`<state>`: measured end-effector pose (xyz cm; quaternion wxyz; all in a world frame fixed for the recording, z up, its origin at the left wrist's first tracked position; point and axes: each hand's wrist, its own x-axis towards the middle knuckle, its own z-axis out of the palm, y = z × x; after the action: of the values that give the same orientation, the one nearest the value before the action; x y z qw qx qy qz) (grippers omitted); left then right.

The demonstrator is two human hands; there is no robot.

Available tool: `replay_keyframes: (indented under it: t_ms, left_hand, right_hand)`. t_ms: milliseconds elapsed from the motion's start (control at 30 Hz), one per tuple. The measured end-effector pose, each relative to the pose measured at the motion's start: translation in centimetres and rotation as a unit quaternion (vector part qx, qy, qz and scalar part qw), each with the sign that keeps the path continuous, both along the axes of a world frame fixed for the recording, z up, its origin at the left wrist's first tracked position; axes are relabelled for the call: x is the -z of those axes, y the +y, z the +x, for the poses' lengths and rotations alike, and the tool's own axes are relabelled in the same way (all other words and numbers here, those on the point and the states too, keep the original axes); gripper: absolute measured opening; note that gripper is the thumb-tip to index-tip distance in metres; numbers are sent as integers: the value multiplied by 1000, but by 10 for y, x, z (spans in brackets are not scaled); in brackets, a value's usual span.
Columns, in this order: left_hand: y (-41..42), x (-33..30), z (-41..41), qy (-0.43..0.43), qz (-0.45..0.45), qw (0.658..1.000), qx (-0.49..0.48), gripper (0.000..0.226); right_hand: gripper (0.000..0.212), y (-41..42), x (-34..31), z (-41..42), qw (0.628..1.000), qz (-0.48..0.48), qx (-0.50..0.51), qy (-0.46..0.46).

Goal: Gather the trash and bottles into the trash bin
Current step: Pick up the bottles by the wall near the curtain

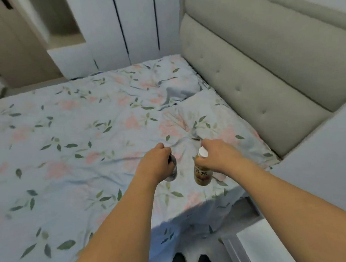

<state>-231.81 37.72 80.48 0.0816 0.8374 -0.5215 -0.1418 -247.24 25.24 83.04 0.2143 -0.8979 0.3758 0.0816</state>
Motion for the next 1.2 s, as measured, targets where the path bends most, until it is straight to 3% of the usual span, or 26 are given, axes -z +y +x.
replay_keyframes:
  t_ms: [200,533,800,1200]
  left_hand:
    - [110,1,53,2,-5,982,-188,14]
    - [334,3,54,8,-7,890,-456,21]
    - [516,8,16,3,-2,771,-637,18]
    - [648,3,7,23,-31,607,-794,7]
  right_hand:
    - [29,68,4,108,981,-6,-191,9]
    - [33,268,6,224,888,-26,-459,-13]
    - [36,455,7,257,803,9,-596,-21]
    - [36,640,4,309,681,24,-731,-25]
